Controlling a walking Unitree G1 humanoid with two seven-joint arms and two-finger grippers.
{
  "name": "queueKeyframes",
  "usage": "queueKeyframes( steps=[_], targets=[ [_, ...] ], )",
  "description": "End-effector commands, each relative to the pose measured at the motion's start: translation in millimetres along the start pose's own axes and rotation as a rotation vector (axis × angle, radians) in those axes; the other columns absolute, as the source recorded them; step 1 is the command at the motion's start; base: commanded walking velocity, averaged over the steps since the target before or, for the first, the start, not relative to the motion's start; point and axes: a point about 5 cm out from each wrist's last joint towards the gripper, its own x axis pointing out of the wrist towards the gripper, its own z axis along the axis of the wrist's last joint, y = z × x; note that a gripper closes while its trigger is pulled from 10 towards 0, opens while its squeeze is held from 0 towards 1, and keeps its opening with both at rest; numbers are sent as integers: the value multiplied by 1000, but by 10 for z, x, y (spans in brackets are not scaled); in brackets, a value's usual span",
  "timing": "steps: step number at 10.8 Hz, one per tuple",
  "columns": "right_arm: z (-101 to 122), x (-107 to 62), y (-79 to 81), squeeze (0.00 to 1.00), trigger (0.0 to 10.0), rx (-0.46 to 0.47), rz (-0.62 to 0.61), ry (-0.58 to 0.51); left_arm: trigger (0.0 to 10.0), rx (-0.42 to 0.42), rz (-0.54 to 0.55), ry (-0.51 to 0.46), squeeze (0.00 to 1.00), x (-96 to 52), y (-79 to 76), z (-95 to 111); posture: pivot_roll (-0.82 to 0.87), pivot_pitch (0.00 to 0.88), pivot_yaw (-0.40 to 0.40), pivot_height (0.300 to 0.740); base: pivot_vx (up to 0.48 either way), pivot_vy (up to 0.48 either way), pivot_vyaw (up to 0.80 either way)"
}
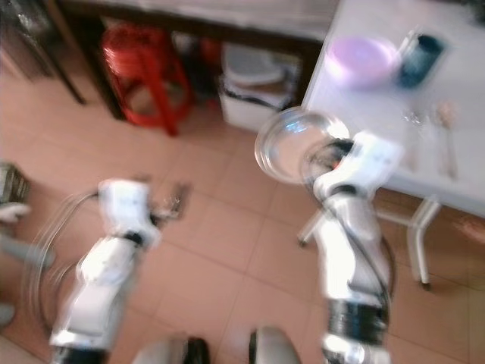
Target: Setting the table
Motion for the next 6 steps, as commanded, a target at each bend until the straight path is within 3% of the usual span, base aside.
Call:
queueKeyframes(
  steps=[1,4,6],
  targets=[
    [40,-3,88,0,10000,6,26,-25,10000,13,17,1,0,-21,87,-1,-84,183,26,740,480,0,0],
    [25,-22,76,0,10000,-9,29,-24,10000,-7,32,18,0,-18,98,-31,-83,176,21,740,467,0,0],
    [26,-54,84,0,10000,-99,71,-65,10000,8,84,15,0,12,142,-76,-65,122,11,740,394,152,0]
  ],
)
